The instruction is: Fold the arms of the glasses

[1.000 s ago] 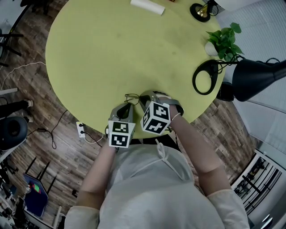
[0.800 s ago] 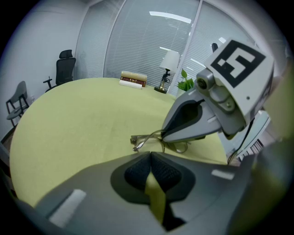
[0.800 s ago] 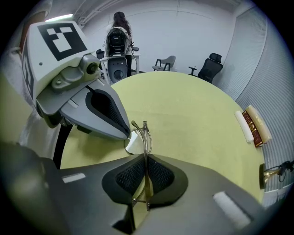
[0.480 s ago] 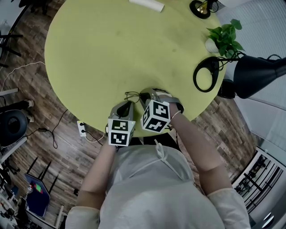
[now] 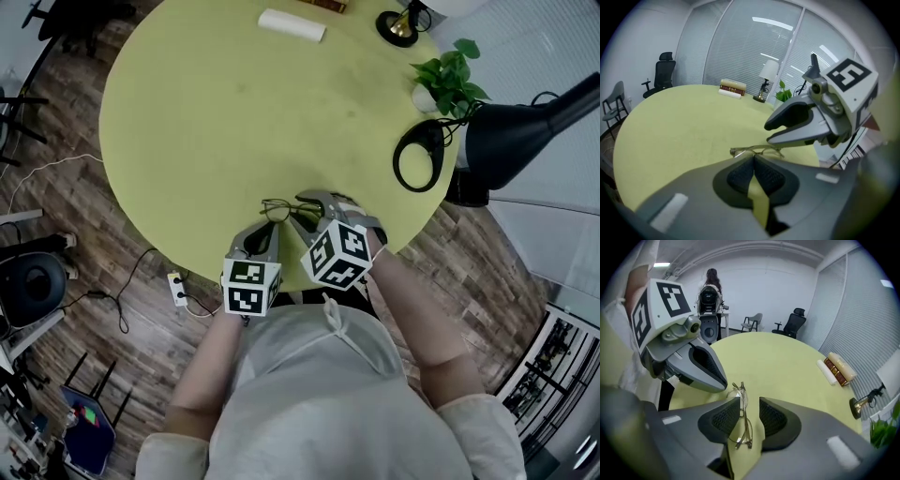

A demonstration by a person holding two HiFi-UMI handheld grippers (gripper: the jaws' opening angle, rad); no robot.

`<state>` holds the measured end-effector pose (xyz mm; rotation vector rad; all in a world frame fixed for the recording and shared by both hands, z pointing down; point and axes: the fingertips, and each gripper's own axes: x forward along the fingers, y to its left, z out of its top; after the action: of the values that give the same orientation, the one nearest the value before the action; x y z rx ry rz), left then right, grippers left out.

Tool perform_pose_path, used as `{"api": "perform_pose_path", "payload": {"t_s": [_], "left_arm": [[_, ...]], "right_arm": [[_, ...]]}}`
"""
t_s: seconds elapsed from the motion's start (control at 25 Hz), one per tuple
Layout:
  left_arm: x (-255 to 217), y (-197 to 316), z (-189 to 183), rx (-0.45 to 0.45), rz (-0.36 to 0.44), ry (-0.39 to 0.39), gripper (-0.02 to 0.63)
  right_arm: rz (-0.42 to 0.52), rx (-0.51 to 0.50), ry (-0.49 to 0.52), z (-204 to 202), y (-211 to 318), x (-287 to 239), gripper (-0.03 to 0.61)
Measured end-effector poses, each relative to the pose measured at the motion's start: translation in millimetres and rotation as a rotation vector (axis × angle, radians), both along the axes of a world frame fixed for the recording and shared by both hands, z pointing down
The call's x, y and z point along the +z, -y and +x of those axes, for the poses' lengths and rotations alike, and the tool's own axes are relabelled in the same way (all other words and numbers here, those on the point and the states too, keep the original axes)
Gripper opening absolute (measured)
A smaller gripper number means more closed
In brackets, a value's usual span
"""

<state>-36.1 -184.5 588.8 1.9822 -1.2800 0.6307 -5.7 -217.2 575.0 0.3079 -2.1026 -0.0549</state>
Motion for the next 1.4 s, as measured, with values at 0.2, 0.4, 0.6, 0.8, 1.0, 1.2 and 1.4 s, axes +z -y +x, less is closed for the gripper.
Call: {"api": "perform_pose_path", "payload": {"t_s": [0.2,0.4,0.6,0.8,1.0,1.2,1.4], "left_arm": [[-52.7,11.1,-10.1,0.030,0.134,0.000,0.006],[-121.0,13.6,-15.3,0.079,0.304,0.017,0.006],[-175.9,5.3,-17.4,0.133,0.447,0.070,0.006],[-219.9,-4.8,-18.1,0.114,0.541,0.021,0.006],[-238.9,-10.4,-17.5,0.086,0.580,-0.003,0.006],[-242.2,-15.8,-17.3,0.078,0.582,0.000,0.006],[-242.5,-23.6,-17.0,0.085,0.577,0.007,0.006]], "right_arm": [[0.076,0.188,0.137,8.1,2.4,-48.2,0.059],[0.144,0.456,0.372,24.9,-1.9,-109.0,0.018],[0.252,0.653,0.568,46.2,-16.1,-163.3,0.000],[0.329,0.786,0.652,64.8,-28.5,-191.0,0.000],[0.354,0.806,0.647,71.2,-41.4,-200.7,-0.002],[0.356,0.732,0.649,62.1,-53.1,-206.5,-0.002],[0.352,0.731,0.638,58.7,-58.6,-206.5,-0.002]]}}
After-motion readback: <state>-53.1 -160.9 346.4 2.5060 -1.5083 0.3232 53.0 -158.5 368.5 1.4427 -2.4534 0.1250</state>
